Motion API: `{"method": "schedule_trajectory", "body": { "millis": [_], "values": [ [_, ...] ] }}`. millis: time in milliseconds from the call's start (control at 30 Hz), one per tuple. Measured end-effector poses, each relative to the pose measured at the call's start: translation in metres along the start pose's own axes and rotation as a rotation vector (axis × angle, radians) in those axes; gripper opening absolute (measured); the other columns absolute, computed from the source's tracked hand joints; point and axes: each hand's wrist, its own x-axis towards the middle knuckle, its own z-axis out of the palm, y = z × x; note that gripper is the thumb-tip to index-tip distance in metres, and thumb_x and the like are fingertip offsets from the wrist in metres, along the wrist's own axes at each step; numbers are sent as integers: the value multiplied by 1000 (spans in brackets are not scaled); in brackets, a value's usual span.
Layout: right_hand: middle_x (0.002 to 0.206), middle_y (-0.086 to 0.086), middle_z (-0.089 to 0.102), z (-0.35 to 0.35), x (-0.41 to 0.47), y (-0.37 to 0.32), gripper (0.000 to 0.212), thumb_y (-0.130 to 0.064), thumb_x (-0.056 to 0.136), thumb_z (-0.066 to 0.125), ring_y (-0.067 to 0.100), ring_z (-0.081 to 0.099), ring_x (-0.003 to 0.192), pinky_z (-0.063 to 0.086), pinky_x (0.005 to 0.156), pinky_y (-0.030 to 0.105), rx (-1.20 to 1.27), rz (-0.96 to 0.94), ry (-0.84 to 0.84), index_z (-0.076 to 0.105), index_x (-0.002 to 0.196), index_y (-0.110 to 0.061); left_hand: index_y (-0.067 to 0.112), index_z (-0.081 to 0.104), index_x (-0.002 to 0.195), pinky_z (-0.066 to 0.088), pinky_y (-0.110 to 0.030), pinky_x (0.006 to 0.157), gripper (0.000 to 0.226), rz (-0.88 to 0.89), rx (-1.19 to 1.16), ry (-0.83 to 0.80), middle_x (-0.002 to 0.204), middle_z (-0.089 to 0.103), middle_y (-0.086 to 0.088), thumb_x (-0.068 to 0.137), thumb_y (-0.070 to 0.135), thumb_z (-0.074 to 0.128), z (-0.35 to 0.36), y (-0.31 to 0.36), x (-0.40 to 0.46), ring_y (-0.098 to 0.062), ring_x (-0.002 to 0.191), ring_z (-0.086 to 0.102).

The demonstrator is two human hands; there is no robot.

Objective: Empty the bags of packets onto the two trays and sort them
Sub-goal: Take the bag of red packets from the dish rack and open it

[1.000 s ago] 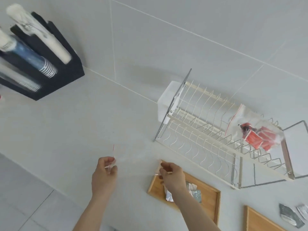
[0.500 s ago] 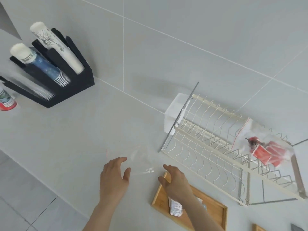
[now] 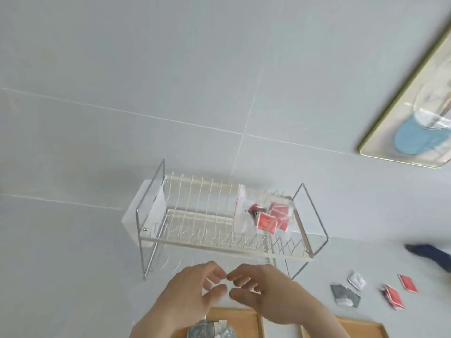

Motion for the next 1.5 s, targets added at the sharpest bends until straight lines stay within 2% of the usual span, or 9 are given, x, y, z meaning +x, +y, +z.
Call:
{"method": "schedule_trajectory", "body": {
  "millis": [200, 400, 533, 633, 800, 1000, 1167, 1300, 1500],
  "values": [
    [99, -10, 77, -74, -20, 18, 15, -38, 90, 68, 10, 73, 92, 58, 88, 31, 325, -14, 279, 73, 103, -32, 34, 68, 90, 52, -21, 74, 11, 176, -199, 14, 85, 72, 18, 88, 45, 64, -17, 87, 39, -3, 79, 68],
    [95, -11, 76, -99, 21, 35, 12, -25, 90, 71, 3, 71, 80, 57, 77, 27, 328, 68, 630, 74, 102, -26, 29, 68, 99, 52, -24, 80, 8, 129, -357, 295, 94, 74, 18, 92, 28, 64, -24, 117, 97, 0, 91, 68],
    [118, -10, 69, -92, 52, 45, 31, -33, 89, 68, 10, 68, 104, 53, 87, 29, 155, 139, 657, 68, 119, -27, 24, 59, 119, 48, -32, 93, 31, -127, -262, 383, 124, 66, 8, 91, 33, 64, -20, 101, 135, -16, 112, 64],
    [134, -6, 60, -85, 69, 50, 45, -32, 92, 66, 16, 60, 121, 46, 91, 25, 25, 163, 622, 57, 135, -26, 18, 49, 134, 45, -36, 100, 49, -234, -102, 316, 138, 58, -1, 91, 38, 62, -15, 87, 153, -23, 127, 54],
    [156, -6, 39, -67, 85, 57, 58, -33, 94, 61, 21, 37, 144, 42, 107, 36, -116, 207, 497, 40, 149, -29, 16, 29, 150, 42, -43, 108, 65, -323, 66, 207, 149, 50, -2, 95, 38, 56, -7, 77, 166, -28, 136, 45],
    [129, -8, 64, -62, 90, 59, 40, -32, 91, 64, 18, 61, 118, 49, 89, 31, -135, 241, 588, 58, 130, -36, 33, 62, 122, 46, -31, 79, 29, -282, 18, 313, 120, 71, 10, 100, 26, 45, -2, 76, 166, -20, 104, 65],
    [105, -7, 69, -59, 88, 56, 16, -22, 92, 56, 21, 65, 96, 48, 71, 33, -80, 195, 744, 68, 100, -31, 39, 65, 83, 58, -35, 79, 22, -253, -144, 378, 89, 77, 6, 93, 21, 58, -10, 83, 156, -15, 82, 71],
    [87, -10, 71, -61, 82, 48, 11, -18, 91, 60, 17, 64, 82, 53, 65, 37, 27, 127, 921, 65, 85, -26, 33, 71, 77, 61, -38, 80, 21, -178, -287, 426, 73, 77, 6, 87, 17, 62, -21, 99, 146, -12, 71, 74],
    [78, -15, 73, -75, 45, 4, 19, -12, 90, 64, 6, 67, 85, 50, 73, 19, 339, -64, 1002, 67, 79, -28, 17, 76, 81, 62, -51, 78, 14, -8, -618, 452, 72, 78, -8, 80, 16, 62, -52, 145, 103, -30, 71, 75]
  ]
}}
